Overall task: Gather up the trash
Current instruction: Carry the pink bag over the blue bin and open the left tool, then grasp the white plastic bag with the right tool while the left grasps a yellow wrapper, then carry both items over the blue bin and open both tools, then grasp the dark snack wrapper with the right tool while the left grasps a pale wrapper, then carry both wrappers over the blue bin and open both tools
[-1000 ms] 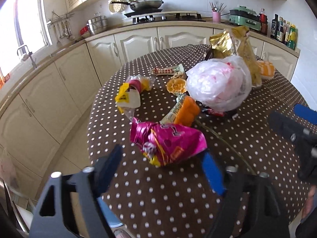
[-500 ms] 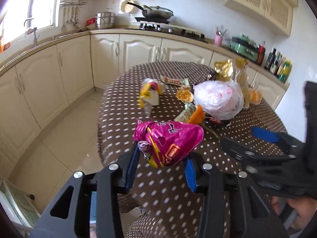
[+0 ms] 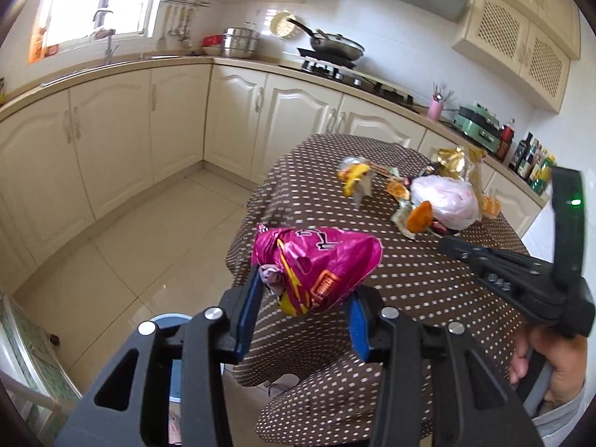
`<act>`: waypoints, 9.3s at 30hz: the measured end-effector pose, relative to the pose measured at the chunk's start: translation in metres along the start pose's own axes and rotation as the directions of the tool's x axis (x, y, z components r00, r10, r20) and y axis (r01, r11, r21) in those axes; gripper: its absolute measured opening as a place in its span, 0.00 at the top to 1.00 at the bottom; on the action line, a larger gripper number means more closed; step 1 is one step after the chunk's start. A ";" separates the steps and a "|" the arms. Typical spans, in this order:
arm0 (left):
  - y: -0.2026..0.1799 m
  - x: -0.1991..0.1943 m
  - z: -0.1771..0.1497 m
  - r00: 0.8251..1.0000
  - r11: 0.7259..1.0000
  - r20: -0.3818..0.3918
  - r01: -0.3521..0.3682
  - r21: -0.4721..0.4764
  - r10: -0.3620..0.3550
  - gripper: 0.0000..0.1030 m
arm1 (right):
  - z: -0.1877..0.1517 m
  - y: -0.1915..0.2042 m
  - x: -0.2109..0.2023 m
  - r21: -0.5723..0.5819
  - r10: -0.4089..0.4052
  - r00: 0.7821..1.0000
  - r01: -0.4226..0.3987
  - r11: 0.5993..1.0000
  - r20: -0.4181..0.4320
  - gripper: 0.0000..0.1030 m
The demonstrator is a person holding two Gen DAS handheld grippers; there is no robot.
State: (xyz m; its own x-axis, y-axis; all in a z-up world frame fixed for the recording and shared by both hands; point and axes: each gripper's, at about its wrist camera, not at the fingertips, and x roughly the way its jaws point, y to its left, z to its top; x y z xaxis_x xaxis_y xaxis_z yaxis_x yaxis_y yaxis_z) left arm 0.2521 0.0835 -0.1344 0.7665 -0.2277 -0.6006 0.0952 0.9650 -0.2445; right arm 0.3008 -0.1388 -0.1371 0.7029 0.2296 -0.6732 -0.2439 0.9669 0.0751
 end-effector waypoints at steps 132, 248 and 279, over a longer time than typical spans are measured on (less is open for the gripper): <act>0.051 -0.006 0.036 0.993 0.998 0.113 -0.022 -0.063 0.029 0.91 | 0.050 0.101 0.010 -0.016 0.219 0.967 -0.219 0.976 0.132 0.64; -0.109 0.136 0.054 0.983 0.988 -0.157 0.108 0.112 -0.090 0.92 | 0.039 -0.073 0.055 0.151 -0.070 0.994 0.082 0.985 -0.084 0.30; 0.087 0.026 0.000 0.996 0.983 -0.059 -0.081 -0.167 0.072 0.92 | 0.006 0.153 0.061 -0.155 0.272 0.956 -0.287 0.945 -0.111 0.77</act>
State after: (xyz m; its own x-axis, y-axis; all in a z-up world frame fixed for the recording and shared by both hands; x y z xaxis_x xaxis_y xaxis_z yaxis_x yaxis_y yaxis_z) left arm 0.2802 0.1616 -0.1713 0.7322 -0.1652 -0.6607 -0.0747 0.9448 -0.3190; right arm 0.3107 0.0240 -0.1621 0.5318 0.4700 -0.7045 -0.5354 0.8311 0.1503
